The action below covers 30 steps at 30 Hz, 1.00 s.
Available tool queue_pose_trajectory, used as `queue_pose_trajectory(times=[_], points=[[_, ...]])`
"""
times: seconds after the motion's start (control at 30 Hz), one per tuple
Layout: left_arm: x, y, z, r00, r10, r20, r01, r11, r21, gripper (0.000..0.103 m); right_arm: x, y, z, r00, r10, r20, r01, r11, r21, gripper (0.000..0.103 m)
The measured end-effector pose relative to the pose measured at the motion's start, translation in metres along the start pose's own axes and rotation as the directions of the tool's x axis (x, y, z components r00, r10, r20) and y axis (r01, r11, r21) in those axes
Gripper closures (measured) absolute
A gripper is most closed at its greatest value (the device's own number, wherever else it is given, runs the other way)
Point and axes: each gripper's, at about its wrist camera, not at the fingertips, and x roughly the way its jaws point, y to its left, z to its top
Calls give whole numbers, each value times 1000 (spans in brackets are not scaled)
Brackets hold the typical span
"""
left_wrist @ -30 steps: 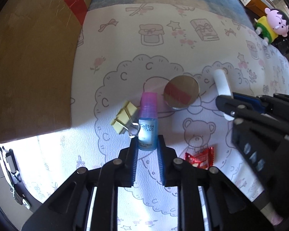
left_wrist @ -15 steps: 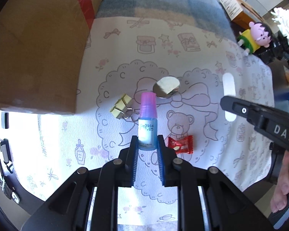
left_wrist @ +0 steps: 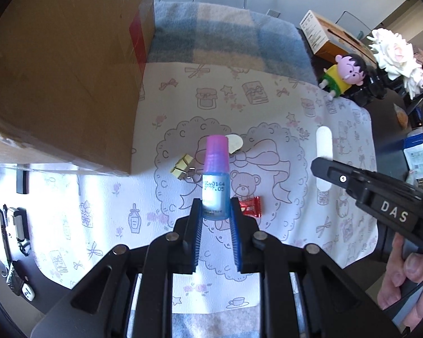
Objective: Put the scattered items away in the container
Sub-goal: 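Close the left gripper on the pink-capped spray bottle while the right gripper grasps the white nail file, then lift and carry the spray bottle and nail file with both grippers over the box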
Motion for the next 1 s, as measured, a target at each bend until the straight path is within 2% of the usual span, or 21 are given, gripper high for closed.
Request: queue_pose_trajectory(times=[0.5,1.0], points=[[-71,-26,31,990,-2,141,-4,999,42,85,-71,48,18,992,35,121,-23,995,-99,89],[-164,-17,82,951,-10,310,-4,999,44,85,-157,108,59,960,81,270,-27,980,-195,89]])
